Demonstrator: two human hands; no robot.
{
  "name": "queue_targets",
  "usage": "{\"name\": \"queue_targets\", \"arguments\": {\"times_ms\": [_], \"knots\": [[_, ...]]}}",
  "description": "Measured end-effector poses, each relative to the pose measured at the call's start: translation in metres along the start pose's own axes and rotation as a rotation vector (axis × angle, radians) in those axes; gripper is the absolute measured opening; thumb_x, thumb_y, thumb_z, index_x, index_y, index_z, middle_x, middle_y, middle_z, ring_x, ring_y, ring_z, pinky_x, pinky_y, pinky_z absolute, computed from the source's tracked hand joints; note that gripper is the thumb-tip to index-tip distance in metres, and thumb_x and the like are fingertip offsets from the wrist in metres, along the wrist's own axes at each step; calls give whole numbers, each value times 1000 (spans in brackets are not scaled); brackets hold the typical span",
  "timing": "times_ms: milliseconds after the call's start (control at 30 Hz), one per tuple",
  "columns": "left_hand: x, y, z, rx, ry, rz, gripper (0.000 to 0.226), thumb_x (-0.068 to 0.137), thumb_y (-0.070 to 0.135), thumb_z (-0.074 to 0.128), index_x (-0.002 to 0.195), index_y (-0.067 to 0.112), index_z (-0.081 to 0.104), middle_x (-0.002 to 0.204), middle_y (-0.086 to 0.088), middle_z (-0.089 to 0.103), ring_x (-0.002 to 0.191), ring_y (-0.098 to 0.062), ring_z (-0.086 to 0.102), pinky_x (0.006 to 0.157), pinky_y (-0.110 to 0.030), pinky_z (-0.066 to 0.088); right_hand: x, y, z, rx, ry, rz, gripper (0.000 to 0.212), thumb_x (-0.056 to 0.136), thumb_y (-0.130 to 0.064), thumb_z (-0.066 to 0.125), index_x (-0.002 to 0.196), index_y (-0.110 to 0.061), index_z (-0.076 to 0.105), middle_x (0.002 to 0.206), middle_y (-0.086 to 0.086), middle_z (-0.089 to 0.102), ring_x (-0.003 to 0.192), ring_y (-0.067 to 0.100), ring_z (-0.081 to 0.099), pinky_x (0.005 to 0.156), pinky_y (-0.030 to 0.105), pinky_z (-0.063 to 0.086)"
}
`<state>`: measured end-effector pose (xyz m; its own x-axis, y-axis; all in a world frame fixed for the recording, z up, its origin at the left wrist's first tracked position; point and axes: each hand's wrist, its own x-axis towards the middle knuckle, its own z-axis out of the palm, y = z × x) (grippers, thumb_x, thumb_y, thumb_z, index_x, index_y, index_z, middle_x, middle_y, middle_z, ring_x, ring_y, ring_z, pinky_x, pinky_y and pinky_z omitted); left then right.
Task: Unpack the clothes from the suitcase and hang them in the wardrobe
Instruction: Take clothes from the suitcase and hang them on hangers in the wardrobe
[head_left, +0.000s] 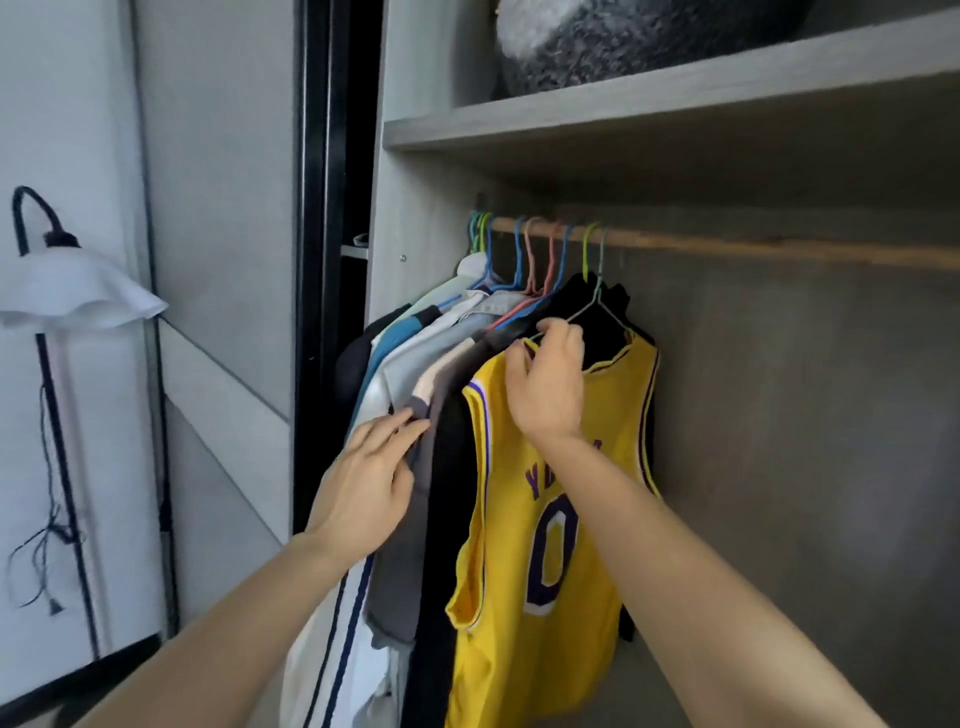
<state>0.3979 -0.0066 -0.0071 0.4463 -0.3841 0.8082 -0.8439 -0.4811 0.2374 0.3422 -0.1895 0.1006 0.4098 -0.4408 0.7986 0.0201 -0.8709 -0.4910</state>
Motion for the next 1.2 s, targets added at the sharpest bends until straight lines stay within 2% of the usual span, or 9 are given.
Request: {"name": "queue_targets", "arguments": {"times_ms": [100,167,300,467,667,833,933,1067,1200], "knots": [[-58,-35,-17,26,-133,-193,48,81,1,52,127,12,61,136,-9,55,123,-30,49,103,-41,44,-56,-20,18,6,-95,-159,27,91,-18,53,114,-4,50,111,13,49,107,30,47,87,40,41],[-105,-57,-41,59,-229,-372,44,87,3,48,129,12,59,142,-10,49,130,-31,44,105,-40,38,-106,-33,37,15,-228,-200,25,91,-18,53,112,-4,50,109,12,47,101,30,48,81,41,44],[-209,-96,-91,129,-358,-720,41,90,5,49,129,12,58,142,-8,46,132,-29,37,103,-39,39,-211,-57,74,36,-507,-70,29,91,-19,55,117,-5,49,117,10,44,106,31,51,80,39,44],[-351,-123,-146,178,-471,-950,38,89,7,50,125,15,59,138,-4,47,129,-23,40,102,-35,37,-363,-88,114,-7,-966,153,41,93,-23,55,130,-8,46,131,11,42,118,30,46,93,36,41],[-507,-140,-160,184,-528,-1220,37,88,12,50,123,19,62,133,1,50,125,-20,44,98,-35,44,-537,-88,157,-91,-1431,87,45,96,-33,50,133,-10,42,132,8,37,125,25,41,97,34,38],[-638,-170,-122,162,-557,-1374,30,91,14,52,119,18,64,127,2,53,117,-18,49,91,-32,47,-672,-55,194,-104,-1603,118,38,96,-32,48,130,-16,44,129,2,40,119,20,42,94,31,41],[-719,-175,-90,120,-620,-1459,29,90,15,51,116,17,64,122,-1,55,114,-22,53,89,-35,49,-752,-19,213,-160,-1717,99,21,96,-32,49,112,-19,45,126,5,42,115,21,43,92,31,41],[-838,-197,-26,80,-618,-1536,36,90,11,50,123,20,61,127,1,53,117,-17,47,90,-30,45,-869,45,268,-220,-1840,122,40,98,-37,48,131,-16,42,135,6,38,125,23,40,91,31,40],[-921,-229,31,70,-597,-1533,34,93,14,49,125,22,59,129,3,52,109,-11,49,80,-24,43,-951,92,327,-171,-1802,157,29,97,-33,51,120,-15,49,122,4,45,115,22,46,93,35,44]]}}
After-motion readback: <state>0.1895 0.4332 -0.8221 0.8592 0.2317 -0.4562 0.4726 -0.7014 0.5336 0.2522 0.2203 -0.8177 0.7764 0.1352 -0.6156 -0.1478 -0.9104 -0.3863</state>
